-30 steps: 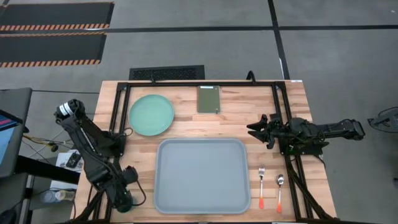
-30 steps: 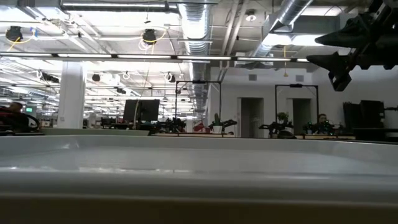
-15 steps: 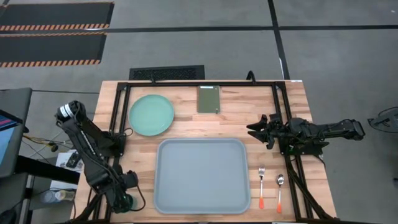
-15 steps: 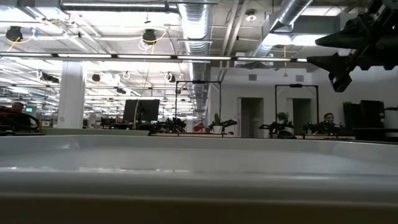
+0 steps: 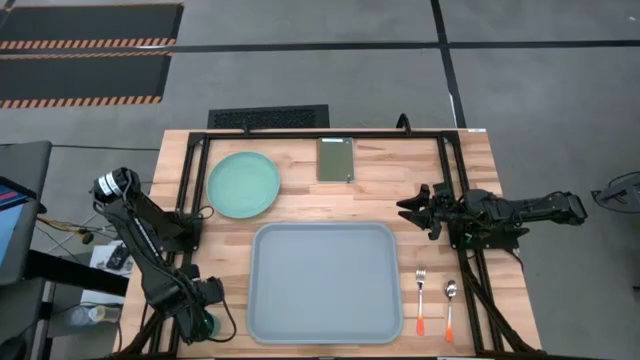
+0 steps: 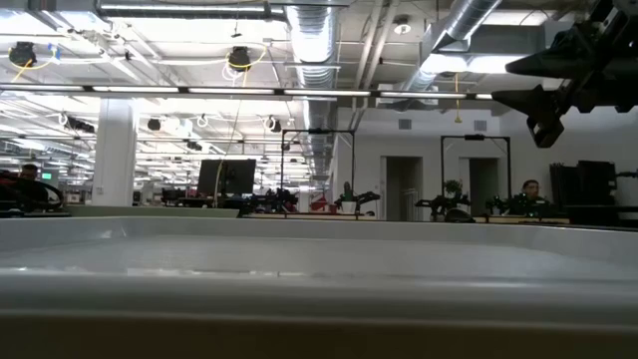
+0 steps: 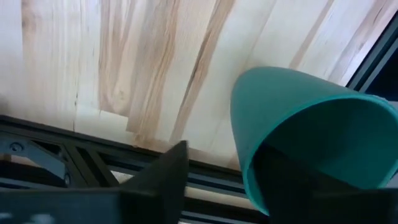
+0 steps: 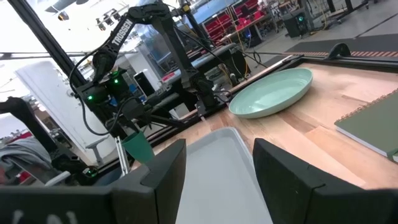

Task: Pick and place plate/cup/fork/spoon on tray
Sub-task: Put the blue cup on the top right of the blue tray

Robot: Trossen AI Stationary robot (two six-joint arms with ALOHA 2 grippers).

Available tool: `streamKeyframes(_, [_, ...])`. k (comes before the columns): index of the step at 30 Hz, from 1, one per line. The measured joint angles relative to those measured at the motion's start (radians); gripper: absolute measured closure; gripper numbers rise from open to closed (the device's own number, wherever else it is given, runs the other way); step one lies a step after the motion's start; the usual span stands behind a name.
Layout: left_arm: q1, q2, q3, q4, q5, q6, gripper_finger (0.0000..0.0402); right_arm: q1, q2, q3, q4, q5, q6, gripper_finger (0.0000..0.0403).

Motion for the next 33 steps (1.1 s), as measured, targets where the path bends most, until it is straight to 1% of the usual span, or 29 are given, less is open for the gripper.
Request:
streamKeyframes(5, [0.0, 0.0, 0.0, 0.0, -0.014, 0.0, 0.0363, 0.0, 0.0, 0.0, -0.015, -0.001, 0.0, 0.0189])
streamKeyframes(6, [0.0, 0.0, 0.0, 0.0, -0.014, -0.002, 0.0381, 0.0, 0.0, 0.0, -0.017, -0.001, 0.001, 0.0189])
streamKeyframes(7, [0.0, 0.0, 0.0, -0.001, -0.014, -0.011, 0.039, 0.0, 0.0, 0.0, -0.018, -0.001, 0.001, 0.0189])
streamKeyframes(11, [0.007, 0.0, 0.0, 0.001, -0.009, -0.068, 0.0398, 0.0, 0.0, 0.0, -0.018, -0.001, 0.001, 0.0189])
streamKeyframes(13, [0.016, 0.0, 0.01, -0.005, 0.012, -0.109, 0.0399, 0.0, 0.0, 0.0, -0.018, -0.001, 0.003, 0.0189])
streamKeyframes(16, [0.035, -0.001, 0.069, -0.028, 0.029, -0.186, 0.04, 0.0, 0.0, 0.0, -0.019, -0.001, 0.026, 0.0189])
streamKeyframes(21, [0.093, -0.001, 0.246, -0.197, -0.048, -0.351, 0.0401, 0.0, 0.0, 0.0, -0.022, -0.001, 0.035, 0.0189])
streamKeyframes(25, [0.194, -0.002, 0.398, -0.377, -0.18, -0.426, 0.0401, 0.0, 0.0, 0.0, -0.046, -0.002, 0.035, 0.0189])
streamKeyframes(27, [0.258, -0.003, 0.45, -0.437, -0.241, -0.412, 0.0401, 0.0, 0.0, 0.0, -0.055, -0.001, 0.038, 0.0189])
streamKeyframes(29, [0.338, -0.003, 0.479, -0.476, -0.275, -0.335, 0.0401, 0.0, 0.0, 0.0, -0.066, -0.001, 0.038, 0.0189])
streamKeyframes(33, [0.543, -0.002, 0.478, -0.497, -0.246, -0.076, 0.0401, 0.0, 0.0, 0.0, -0.076, -0.001, 0.038, 0.0189])
